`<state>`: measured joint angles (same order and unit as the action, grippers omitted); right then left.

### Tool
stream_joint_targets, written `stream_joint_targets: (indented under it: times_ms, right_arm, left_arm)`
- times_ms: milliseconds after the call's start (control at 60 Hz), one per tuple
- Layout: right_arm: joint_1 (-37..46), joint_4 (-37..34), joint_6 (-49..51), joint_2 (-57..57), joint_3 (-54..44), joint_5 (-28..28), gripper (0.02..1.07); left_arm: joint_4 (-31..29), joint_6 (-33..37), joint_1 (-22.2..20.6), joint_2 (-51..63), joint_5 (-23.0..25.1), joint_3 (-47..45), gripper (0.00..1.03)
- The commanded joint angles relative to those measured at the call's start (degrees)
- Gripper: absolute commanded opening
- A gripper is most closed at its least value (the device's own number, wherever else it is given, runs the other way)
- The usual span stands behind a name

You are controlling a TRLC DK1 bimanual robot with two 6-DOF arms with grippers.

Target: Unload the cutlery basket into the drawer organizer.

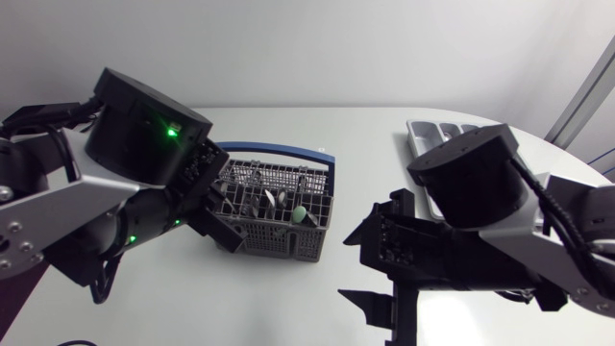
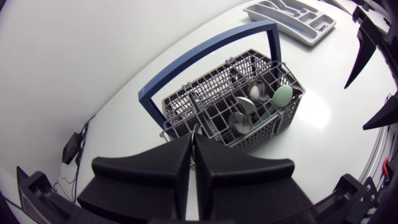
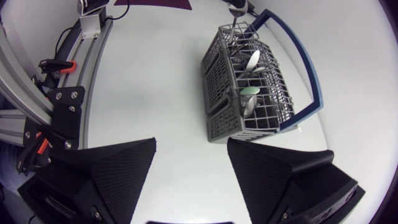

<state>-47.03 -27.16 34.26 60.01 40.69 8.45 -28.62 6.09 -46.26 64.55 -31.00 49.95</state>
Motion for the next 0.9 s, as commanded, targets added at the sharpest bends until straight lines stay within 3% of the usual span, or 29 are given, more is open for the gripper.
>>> stream_joint_targets:
  times_ms: [0,217,883]
  right_arm:
    - [-0.52,0.09,-1.48,0.37,-0.61,-0.63,0.85]
    - [-0.96,0.09,-1.65,0.64,-0.7,-0.98,0.85]
    - [-1.49,0.26,-2.0,0.99,-0.61,-1.06,0.85]
  left_arm:
    - [0.67,1.65,-0.5,0.57,-1.16,-1.97,0.04]
    - [0.94,1.47,-2.26,0.48,-2.13,-3.2,0.04]
    - [-0.21,-0.2,-1.2,-11.12,-0.99,-1.53,0.04]
